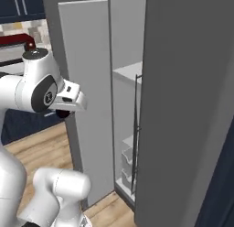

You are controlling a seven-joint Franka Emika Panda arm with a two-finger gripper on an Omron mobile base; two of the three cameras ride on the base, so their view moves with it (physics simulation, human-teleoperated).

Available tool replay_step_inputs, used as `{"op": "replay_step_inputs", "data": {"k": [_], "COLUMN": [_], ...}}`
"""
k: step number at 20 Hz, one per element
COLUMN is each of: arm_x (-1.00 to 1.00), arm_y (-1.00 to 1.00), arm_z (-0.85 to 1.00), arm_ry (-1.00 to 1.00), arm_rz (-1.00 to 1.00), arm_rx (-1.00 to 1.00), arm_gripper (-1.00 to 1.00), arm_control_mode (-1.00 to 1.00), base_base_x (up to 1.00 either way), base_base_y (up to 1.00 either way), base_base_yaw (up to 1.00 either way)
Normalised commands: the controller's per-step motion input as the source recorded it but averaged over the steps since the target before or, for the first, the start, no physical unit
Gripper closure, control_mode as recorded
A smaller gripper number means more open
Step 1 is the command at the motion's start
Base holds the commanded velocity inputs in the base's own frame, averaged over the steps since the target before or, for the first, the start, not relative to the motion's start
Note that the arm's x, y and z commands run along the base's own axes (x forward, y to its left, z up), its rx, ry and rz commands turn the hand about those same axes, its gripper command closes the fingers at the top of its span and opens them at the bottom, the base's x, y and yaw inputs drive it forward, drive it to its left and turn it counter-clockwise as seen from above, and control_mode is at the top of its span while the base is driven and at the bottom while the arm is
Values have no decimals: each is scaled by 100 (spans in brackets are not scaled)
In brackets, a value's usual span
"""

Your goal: Take the lemon and eggplant out of the freezer and place them in the tupperware container on the counter. Then put the tupperware containing the vegetables back in the freezer.

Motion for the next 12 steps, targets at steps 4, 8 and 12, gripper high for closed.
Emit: {"op": "replay_step_inputs", "data": {"k": [4,8,12], "arm_x": [0,0,0], "arm_y": [0,0,0], "arm_z": [0,0,0], "arm_ry": [0,0,0], "arm_rz": [0,0,0], "arm_rx": [0,0,0], "arm_gripper": [100,100,100], "arm_control_mode": [100,100,100], "base_base_x": [-37,-54,-55], "base_base_y": [-51,-32,-12], "base_base_yaw": [71,75,76]}}
